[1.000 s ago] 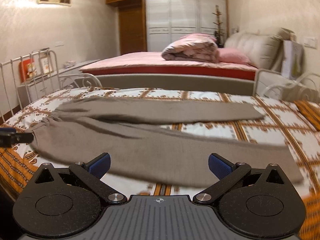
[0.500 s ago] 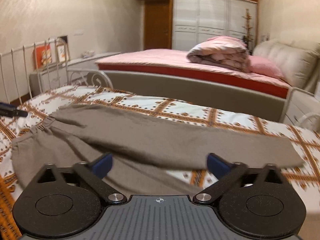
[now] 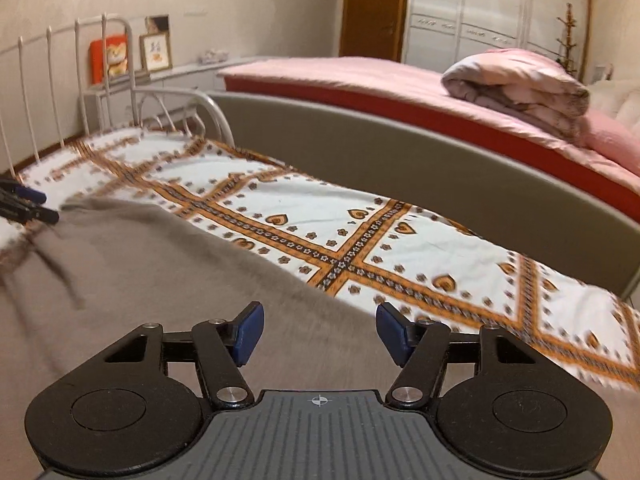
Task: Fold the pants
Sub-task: 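Reach both grippers to the sweatpants waistband and close on its edge, then lift the waistband with both grippers and fold it over toward the leg cuffs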
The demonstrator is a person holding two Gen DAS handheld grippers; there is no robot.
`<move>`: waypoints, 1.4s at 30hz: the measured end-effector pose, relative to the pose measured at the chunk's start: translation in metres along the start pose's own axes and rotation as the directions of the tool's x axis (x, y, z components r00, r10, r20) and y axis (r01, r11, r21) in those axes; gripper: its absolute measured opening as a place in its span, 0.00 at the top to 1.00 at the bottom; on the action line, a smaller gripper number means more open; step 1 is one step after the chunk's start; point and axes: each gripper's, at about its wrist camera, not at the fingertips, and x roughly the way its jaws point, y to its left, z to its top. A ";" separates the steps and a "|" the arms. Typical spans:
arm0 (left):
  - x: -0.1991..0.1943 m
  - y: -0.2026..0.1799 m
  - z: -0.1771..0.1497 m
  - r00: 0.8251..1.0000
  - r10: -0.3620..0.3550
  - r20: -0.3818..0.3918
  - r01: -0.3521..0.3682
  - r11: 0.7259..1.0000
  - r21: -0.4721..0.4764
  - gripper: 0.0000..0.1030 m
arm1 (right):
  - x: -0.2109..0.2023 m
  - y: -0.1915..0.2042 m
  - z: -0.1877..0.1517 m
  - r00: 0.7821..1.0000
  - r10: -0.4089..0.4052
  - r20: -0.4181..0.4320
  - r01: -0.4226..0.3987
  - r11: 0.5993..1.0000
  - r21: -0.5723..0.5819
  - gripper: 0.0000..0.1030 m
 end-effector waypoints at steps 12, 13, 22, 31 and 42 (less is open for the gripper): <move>0.039 0.017 0.020 0.975 -0.222 -0.022 0.222 0.974 0.031 0.40 | 0.075 -0.020 0.004 0.987 0.121 -0.105 -0.133 0.985 -0.114 0.38; 0.043 0.014 0.019 0.971 -0.236 -0.035 0.237 0.971 0.036 0.40 | 0.076 -0.022 0.004 0.985 0.133 -0.111 -0.145 0.983 -0.113 0.38; 0.052 0.012 0.015 0.957 -0.291 -0.008 0.290 0.957 -0.015 0.46 | 0.081 -0.031 0.000 0.973 0.184 -0.139 -0.198 0.976 -0.095 0.45; 0.006 0.002 0.015 0.953 -0.271 0.133 0.271 0.962 0.022 0.89 | 0.038 -0.002 0.012 0.983 0.140 -0.116 -0.164 0.960 -0.227 0.96; -0.138 -0.009 -0.016 0.879 -0.339 0.335 0.291 0.938 0.187 0.89 | -0.136 0.073 -0.014 0.995 0.069 0.068 -0.034 0.909 -0.416 0.96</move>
